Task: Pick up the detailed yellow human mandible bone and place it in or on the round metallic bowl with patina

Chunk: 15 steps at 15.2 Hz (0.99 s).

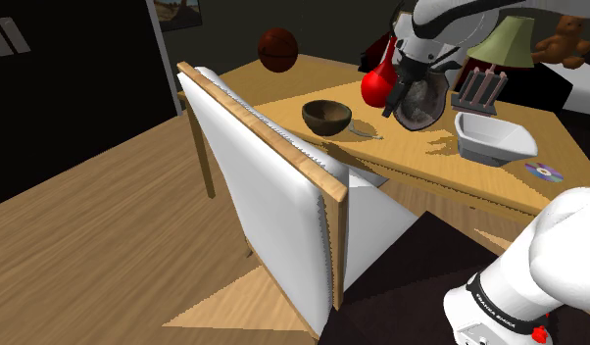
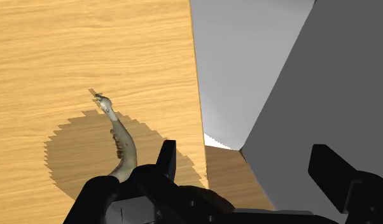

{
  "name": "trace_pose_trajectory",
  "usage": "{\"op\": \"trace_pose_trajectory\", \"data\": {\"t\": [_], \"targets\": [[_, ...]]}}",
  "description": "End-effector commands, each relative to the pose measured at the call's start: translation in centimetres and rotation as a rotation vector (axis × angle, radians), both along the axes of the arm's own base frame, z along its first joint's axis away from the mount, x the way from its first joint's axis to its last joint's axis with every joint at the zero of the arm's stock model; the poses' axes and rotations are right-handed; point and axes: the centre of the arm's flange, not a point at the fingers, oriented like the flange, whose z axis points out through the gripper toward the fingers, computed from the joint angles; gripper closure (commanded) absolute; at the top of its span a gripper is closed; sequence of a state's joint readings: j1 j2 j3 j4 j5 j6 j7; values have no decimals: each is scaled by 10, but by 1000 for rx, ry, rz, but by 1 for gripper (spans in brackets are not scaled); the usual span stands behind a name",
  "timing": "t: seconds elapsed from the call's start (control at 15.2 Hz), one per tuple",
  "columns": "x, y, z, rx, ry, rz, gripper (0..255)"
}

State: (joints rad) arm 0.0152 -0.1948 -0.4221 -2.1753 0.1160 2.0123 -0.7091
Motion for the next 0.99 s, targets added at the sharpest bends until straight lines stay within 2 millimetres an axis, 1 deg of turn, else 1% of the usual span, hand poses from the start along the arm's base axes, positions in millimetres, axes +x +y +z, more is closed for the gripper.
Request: {"op": "trace_pose_trajectory", "data": {"t": [0.0,0.66,0.73,0.92], "targets": [[17,-18,-16,15,-2,15,0],[100,-105,-92,98,-7,80,0],[103,-108,-95,101,-7,82,0],[104,-104,-110,101,-7,82,0]]}}
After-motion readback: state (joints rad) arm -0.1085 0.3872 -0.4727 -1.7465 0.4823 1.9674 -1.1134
